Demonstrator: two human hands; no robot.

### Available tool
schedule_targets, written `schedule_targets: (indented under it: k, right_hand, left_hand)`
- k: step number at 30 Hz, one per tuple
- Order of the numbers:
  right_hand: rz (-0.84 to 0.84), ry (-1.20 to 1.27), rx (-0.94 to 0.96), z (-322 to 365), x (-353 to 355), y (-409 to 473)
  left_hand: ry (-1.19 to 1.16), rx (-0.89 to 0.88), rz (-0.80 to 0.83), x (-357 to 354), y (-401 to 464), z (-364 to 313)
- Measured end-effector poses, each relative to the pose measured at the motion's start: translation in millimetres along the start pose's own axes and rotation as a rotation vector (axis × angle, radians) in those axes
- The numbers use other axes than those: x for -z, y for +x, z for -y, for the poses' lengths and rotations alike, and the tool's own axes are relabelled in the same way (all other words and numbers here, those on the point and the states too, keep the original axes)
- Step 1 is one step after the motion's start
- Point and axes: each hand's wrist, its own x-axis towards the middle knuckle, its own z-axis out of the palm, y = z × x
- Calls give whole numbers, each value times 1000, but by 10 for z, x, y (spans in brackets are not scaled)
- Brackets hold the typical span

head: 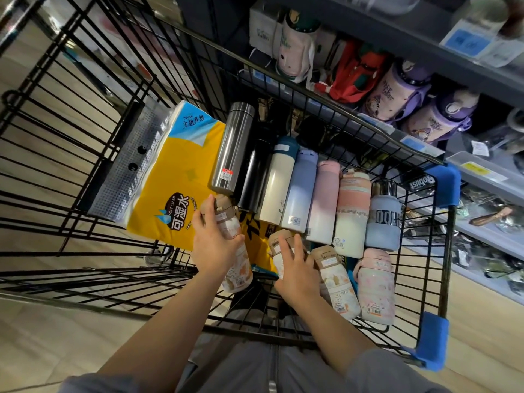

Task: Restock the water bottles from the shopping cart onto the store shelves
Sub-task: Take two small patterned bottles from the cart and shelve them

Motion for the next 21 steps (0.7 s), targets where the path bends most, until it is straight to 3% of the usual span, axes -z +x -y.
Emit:
schedule_targets:
  k: [10,15,21]
  right_hand:
    - [-2,-1,-25,22,41,54]
    - [-33,86,102,-47,255,-71]
    - [-222,305,318,-239,732,-372]
  left_hand:
    - [-14,-30,-9,8,7,-3]
    - [-68,-20,-26,152,11,-63]
    - [-68,-294,-205,471,-208,-235]
